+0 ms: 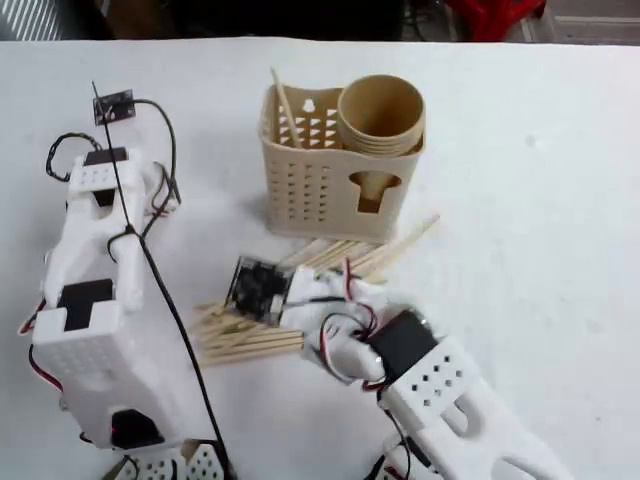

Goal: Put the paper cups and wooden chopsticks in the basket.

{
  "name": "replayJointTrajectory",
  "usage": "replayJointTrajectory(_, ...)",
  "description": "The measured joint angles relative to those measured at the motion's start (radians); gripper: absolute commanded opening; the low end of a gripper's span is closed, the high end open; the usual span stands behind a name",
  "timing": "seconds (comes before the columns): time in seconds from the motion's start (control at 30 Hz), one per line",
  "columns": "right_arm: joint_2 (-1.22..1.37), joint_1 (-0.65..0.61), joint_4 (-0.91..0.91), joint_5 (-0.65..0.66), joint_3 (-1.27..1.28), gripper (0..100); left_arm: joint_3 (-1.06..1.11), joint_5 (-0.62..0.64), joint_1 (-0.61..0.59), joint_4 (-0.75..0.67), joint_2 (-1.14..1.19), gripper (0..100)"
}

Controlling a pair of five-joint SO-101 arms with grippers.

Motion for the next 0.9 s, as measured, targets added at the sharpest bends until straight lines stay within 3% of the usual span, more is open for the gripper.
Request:
replayJointTrajectory(0.23,0.041,-0.014,-0.221,0.006,0.153,16.3,0.000,0.000,0.000,0.000,0.000,15)
replayJointTrajectory(0.5,0.356,-0.018,-0.428,0.014,0.157,16.3,0.000,0.000,0.000,0.000,0.000,15)
replayJointTrajectory(0.9,0.559,-0.018,-0.542,0.017,0.146,13.2,0.000,0.000,0.000,0.000,0.000,15)
